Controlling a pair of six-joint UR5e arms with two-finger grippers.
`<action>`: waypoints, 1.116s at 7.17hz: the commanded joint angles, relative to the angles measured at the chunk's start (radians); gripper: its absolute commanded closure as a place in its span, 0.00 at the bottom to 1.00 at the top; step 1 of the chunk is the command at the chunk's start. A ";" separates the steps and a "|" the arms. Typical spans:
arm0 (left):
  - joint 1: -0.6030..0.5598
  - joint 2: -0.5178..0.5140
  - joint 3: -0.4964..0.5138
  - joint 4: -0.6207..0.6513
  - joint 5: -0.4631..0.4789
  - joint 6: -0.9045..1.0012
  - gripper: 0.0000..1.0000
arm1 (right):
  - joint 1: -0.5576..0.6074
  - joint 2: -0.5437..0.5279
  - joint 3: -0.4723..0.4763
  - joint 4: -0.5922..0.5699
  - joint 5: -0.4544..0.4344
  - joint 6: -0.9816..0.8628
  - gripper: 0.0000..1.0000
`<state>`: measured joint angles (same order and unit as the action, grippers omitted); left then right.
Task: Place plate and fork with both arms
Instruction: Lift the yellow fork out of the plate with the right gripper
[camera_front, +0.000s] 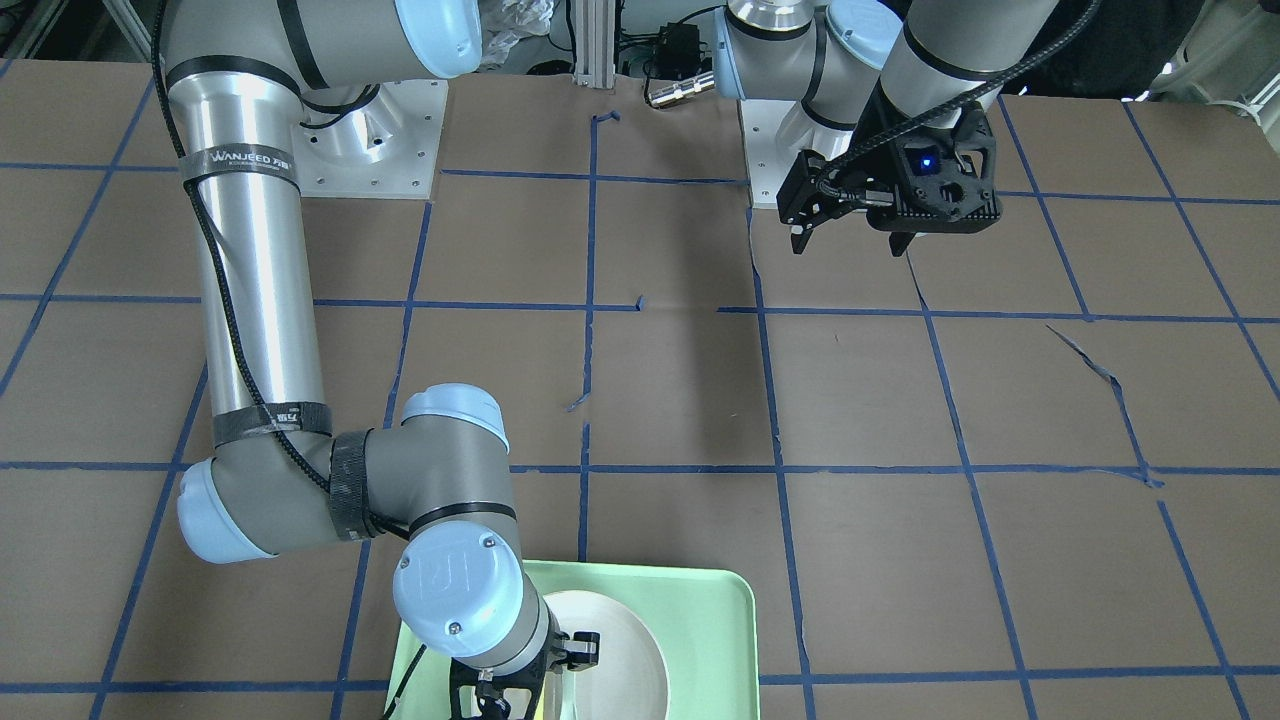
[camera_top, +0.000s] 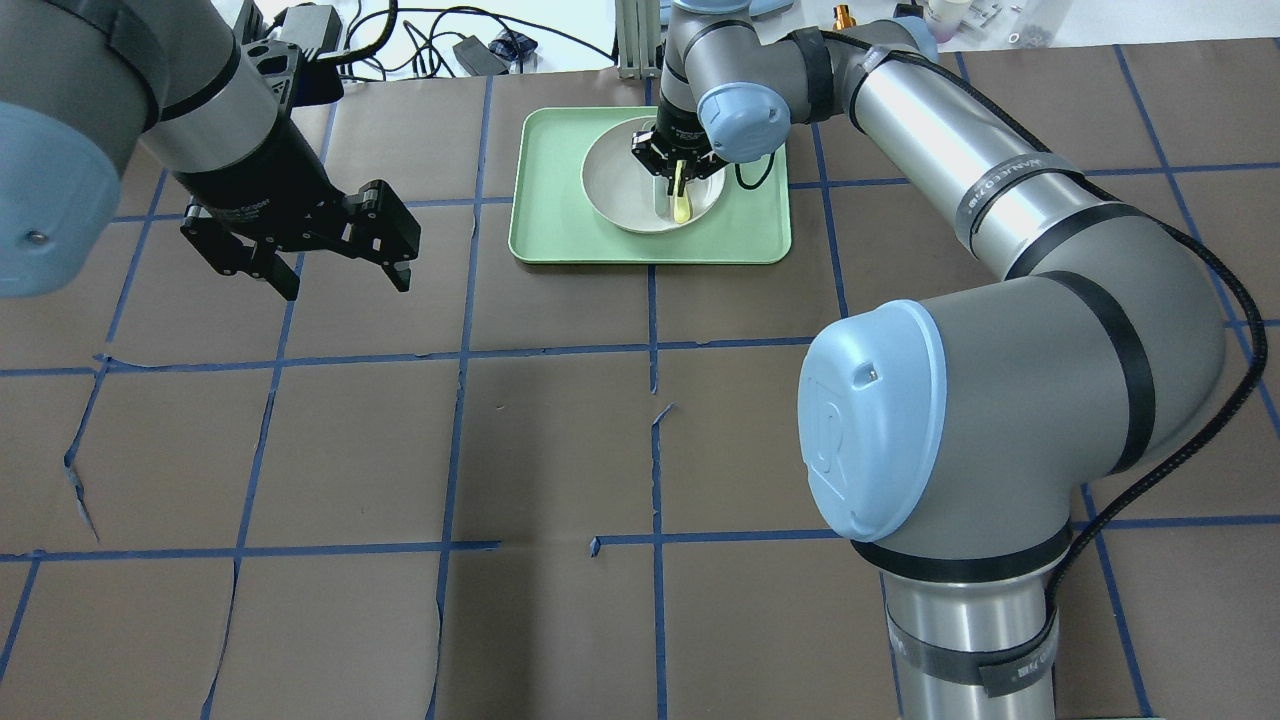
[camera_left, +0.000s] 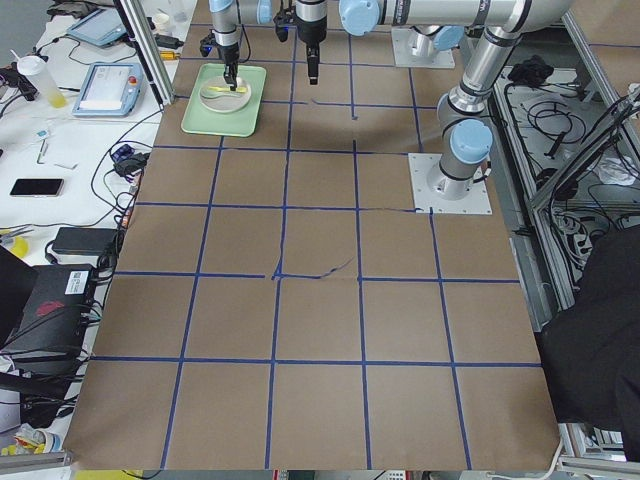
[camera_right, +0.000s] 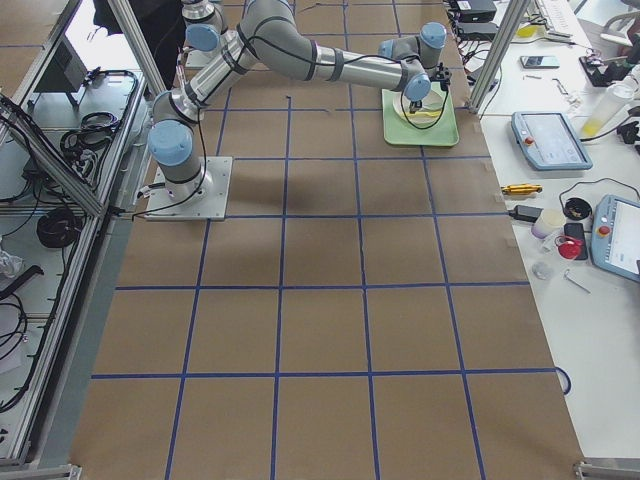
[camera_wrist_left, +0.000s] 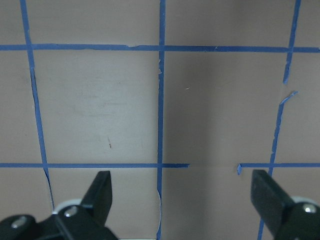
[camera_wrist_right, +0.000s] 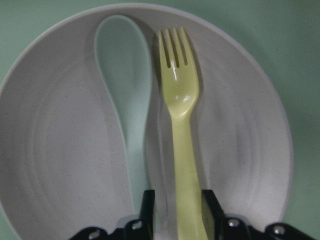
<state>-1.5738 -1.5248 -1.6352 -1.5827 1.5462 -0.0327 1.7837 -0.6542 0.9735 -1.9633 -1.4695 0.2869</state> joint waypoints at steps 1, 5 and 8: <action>0.000 0.000 0.000 0.000 0.000 0.001 0.00 | 0.000 0.010 0.001 -0.002 -0.006 -0.002 0.57; 0.000 0.000 -0.002 0.000 0.000 -0.001 0.00 | 0.000 0.024 0.005 -0.014 -0.014 -0.005 0.68; 0.000 0.000 -0.002 0.000 0.000 -0.001 0.00 | -0.001 0.012 0.001 -0.012 -0.032 -0.002 1.00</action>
<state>-1.5738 -1.5252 -1.6367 -1.5831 1.5462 -0.0337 1.7839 -0.6357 0.9769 -1.9762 -1.4972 0.2829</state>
